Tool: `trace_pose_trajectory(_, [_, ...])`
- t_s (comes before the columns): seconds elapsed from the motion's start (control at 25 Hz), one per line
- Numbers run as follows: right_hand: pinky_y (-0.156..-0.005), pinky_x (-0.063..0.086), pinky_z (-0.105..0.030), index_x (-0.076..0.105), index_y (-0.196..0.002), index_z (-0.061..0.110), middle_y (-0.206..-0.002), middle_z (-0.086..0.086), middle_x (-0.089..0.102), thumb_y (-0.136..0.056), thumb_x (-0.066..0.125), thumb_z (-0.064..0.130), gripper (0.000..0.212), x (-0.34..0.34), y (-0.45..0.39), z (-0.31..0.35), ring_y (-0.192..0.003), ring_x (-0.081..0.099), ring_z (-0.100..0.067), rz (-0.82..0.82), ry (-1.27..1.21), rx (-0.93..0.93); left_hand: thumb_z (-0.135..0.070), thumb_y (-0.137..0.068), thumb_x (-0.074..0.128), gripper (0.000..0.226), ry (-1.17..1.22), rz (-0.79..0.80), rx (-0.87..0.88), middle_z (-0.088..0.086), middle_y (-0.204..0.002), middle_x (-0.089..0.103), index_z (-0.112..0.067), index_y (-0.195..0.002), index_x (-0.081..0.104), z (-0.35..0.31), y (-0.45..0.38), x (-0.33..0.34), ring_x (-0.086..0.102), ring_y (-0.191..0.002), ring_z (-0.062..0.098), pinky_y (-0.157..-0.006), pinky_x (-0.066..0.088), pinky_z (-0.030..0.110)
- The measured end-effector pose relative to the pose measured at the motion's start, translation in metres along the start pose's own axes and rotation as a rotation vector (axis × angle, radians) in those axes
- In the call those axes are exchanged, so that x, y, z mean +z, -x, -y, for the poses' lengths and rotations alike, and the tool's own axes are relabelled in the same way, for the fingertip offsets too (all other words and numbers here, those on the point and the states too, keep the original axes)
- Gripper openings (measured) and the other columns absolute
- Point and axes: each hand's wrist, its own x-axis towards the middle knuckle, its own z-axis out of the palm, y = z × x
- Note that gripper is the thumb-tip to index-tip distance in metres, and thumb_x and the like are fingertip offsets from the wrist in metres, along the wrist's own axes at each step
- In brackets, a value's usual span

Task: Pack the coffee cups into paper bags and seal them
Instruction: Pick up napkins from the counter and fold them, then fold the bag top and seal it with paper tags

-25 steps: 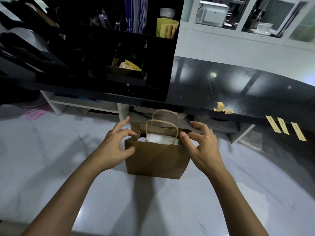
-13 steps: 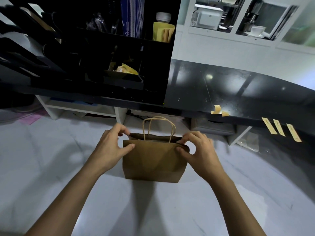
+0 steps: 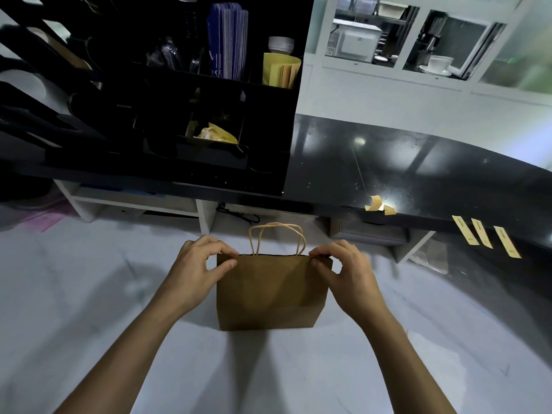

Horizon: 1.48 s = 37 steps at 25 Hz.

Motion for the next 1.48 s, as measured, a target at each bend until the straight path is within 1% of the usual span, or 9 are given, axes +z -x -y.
trace_pose_trajectory(0.16, [-0.092,0.05,-0.04,0.075,-0.096,0.039,-0.096,0.024,0.061,-0.092,0.073,0.018,0.021,-0.002,-0.006,-0.005,-0.099,0.058,-0.007,-0.004,-0.025,0.023,-0.03,-0.09,0.073,0.014,0.065,-0.015,-0.006,-0.024,-0.099,0.064,-0.043,-0.09,0.07,0.002,-0.004,0.005,0.05,-0.103,0.002,-0.085,0.046,0.031])
trace_pose_trajectory(0.36, [-0.079,0.044,-0.012,0.068,-0.086,0.049,-0.094,0.025,0.063,-0.09,0.075,0.016,0.034,-0.005,-0.01,-0.006,-0.098,0.058,0.003,-0.006,-0.077,0.07,-0.027,-0.09,0.073,0.014,0.105,0.004,-0.002,-0.029,-0.096,0.063,-0.041,-0.088,0.071,0.004,-0.01,0.008,0.052,-0.098,0.0,-0.081,0.043,0.024])
trace_pose_trajectory(0.68, [-0.076,0.042,-0.004,0.074,-0.087,0.035,-0.093,0.018,0.069,-0.09,0.074,0.025,0.01,-0.012,-0.017,-0.003,-0.097,0.062,0.004,0.017,-0.118,0.142,-0.025,-0.091,0.072,0.015,0.064,0.012,0.038,-0.029,-0.1,0.061,-0.04,-0.089,0.07,0.006,-0.015,0.013,0.05,-0.1,-0.003,-0.08,0.041,0.024])
trace_pose_trajectory(0.84, [-0.062,0.05,-0.009,0.068,-0.082,0.033,-0.078,0.014,0.071,-0.094,0.07,0.04,0.014,-0.012,-0.033,-0.002,-0.077,0.067,0.001,-0.311,-0.235,0.417,-0.022,-0.09,0.073,0.019,0.066,0.003,0.06,-0.027,-0.1,0.062,-0.04,-0.087,0.069,0.009,-0.014,0.014,0.05,-0.101,-0.002,-0.08,0.043,0.026])
trace_pose_trajectory(0.96, [-0.073,0.059,-0.029,0.062,-0.086,0.029,-0.086,0.004,0.072,-0.09,0.073,0.045,0.02,-0.013,-0.049,-0.007,-0.082,0.072,-0.013,-0.516,-0.426,0.673,-0.022,-0.089,0.074,0.02,0.08,0.004,0.075,-0.024,-0.099,0.063,-0.041,-0.086,0.069,0.01,-0.013,0.014,0.051,-0.1,-0.003,-0.079,0.044,0.028])
trace_pose_trajectory(1.08, [-0.088,0.059,-0.045,0.058,-0.09,0.023,-0.095,-0.002,0.071,-0.083,0.076,0.055,0.037,-0.013,-0.068,-0.014,-0.092,0.071,-0.023,-0.558,-0.473,0.808,-0.024,-0.088,0.074,0.02,0.09,-0.004,0.071,-0.025,-0.099,0.064,-0.042,-0.085,0.068,0.009,-0.012,0.014,0.051,-0.1,-0.002,-0.08,0.044,0.028])
trace_pose_trajectory(1.2, [-0.093,0.056,-0.049,0.051,-0.089,0.024,-0.101,-0.005,0.067,-0.079,0.075,0.063,0.047,-0.012,-0.086,-0.015,-0.099,0.069,-0.029,-0.594,-0.481,0.876,-0.025,-0.089,0.074,0.019,0.089,0.002,0.071,-0.026,-0.099,0.063,-0.043,-0.086,0.068,0.009,-0.012,0.014,0.051,-0.101,-0.002,-0.08,0.043,0.027])
trace_pose_trajectory(1.4, [-0.093,0.056,-0.051,0.057,-0.099,0.013,-0.106,-0.01,0.066,-0.092,0.063,0.05,0.038,-0.014,-0.102,-0.023,-0.098,0.07,-0.034,-0.704,-0.536,0.936,-0.025,-0.089,0.073,0.019,0.091,0.015,0.073,-0.025,-0.099,0.063,-0.043,-0.086,0.068,0.011,-0.012,0.013,0.051,-0.101,0.0,-0.079,0.043,0.026])
trace_pose_trajectory(1.48, [-0.083,0.06,-0.044,0.061,-0.099,0.01,-0.098,-0.011,0.068,-0.094,0.061,0.038,0.028,-0.014,-0.104,-0.026,-0.085,0.073,-0.029,-0.727,-0.595,0.96,-0.025,-0.089,0.073,0.019,0.097,0.02,0.065,-0.024,-0.099,0.063,-0.043,-0.086,0.068,0.011,-0.013,0.012,0.051,-0.102,0.001,-0.08,0.042,0.025])
